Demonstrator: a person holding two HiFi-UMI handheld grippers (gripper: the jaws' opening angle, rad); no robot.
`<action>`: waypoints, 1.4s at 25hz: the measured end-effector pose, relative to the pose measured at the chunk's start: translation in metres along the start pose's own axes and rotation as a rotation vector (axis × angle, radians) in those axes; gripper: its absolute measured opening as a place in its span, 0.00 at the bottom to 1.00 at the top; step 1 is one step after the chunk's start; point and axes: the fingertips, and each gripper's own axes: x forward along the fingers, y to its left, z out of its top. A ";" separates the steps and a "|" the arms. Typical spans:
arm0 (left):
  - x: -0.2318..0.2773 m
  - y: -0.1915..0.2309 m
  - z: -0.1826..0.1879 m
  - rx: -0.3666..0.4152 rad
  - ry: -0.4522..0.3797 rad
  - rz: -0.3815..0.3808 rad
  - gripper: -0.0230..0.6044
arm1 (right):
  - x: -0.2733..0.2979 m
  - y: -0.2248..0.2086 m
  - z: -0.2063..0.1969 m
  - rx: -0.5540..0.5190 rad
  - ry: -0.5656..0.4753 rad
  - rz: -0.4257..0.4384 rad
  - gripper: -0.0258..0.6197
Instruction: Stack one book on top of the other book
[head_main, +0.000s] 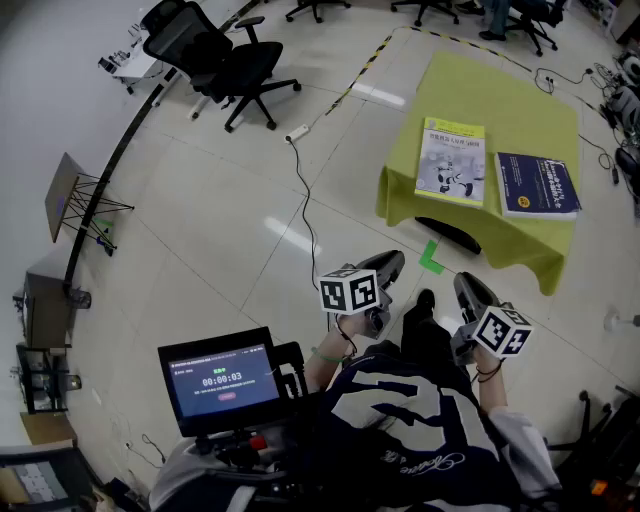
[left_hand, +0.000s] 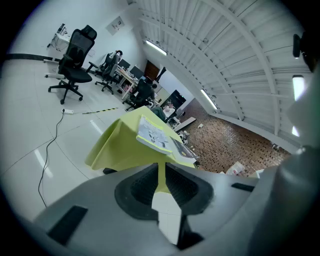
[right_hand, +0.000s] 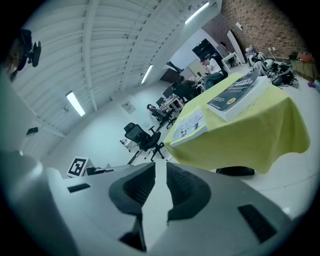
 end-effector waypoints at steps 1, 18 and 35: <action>0.010 0.002 0.007 -0.006 0.006 0.003 0.10 | 0.008 -0.005 0.009 0.000 0.002 0.004 0.13; 0.178 0.069 0.073 -0.204 0.080 0.125 0.29 | 0.111 -0.111 0.085 0.103 0.181 0.046 0.34; 0.223 0.088 0.088 -0.436 0.050 0.041 0.30 | 0.152 -0.153 0.100 0.320 0.176 0.058 0.40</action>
